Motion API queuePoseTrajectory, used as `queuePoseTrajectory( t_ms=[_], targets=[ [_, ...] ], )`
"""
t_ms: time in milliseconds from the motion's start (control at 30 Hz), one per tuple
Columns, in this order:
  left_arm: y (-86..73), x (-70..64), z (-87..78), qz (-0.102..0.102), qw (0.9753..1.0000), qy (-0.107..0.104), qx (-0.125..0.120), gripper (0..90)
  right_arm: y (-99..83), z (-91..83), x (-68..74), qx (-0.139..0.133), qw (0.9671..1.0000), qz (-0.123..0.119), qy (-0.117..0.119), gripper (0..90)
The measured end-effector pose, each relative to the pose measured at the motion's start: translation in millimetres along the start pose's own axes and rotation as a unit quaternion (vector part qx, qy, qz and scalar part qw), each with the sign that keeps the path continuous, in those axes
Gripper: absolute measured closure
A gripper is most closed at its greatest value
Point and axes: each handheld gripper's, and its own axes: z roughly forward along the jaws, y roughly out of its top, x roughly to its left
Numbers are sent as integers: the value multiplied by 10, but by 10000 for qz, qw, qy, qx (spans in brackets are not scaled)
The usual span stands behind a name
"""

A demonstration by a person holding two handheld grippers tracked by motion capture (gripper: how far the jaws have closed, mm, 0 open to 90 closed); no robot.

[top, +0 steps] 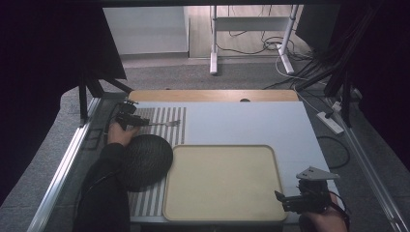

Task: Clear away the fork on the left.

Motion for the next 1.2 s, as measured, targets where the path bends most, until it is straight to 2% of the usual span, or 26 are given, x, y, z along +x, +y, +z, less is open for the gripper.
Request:
queuePoseTrajectory(
  t_ms=[100, 133, 200, 300, 400, 533, 633, 733, 1100, 1200],
  targets=[
    [33, 1, 58, 121, 9996, 243, 121, 849, 0, 1, 1, 4, 10000, -5, 12, 0],
    [47, 1, 85, 145, 9993, 305, 181, 878, 0, 1, 0, 5, 10000, -11, 17, 0],
    [70, 3, 136, 153, 9980, 561, 253, 887, 0, 1, 0, 6, 10000, -13, 26, 0],
    [87, 41, 182, 32, 9969, 735, 281, 887, -1, 0, 0, 4, 10000, -19, 35, 0],
    [66, 73, 171, -97, 9978, 607, 249, 888, -3, -1, 1, -15, 10000, -22, 44, 0],
    [27, 37, 118, 36, 9975, 528, 462, 890, -4, 0, -1, -10, 10000, -16, 54, 0],
    [-7, 22, 75, 43, 9973, 422, 608, 890, -4, -3, 4, -8, 10000, -44, 41, 0],
    [-43, 1, 45, -9, 9971, 330, 679, 890, -4, 0, 9, -13, 10000, -56, 35, 0],
    [-146, -122, -53, 147, 9948, 54, 1002, 889, -3, -2, 14, 9, 9999, -90, 43, 0],
    [-158, -131, -60, 144, 9948, -6, 1011, 889, -2, 1, 20, 10, 9999, -105, 39, 0]
  ],
)
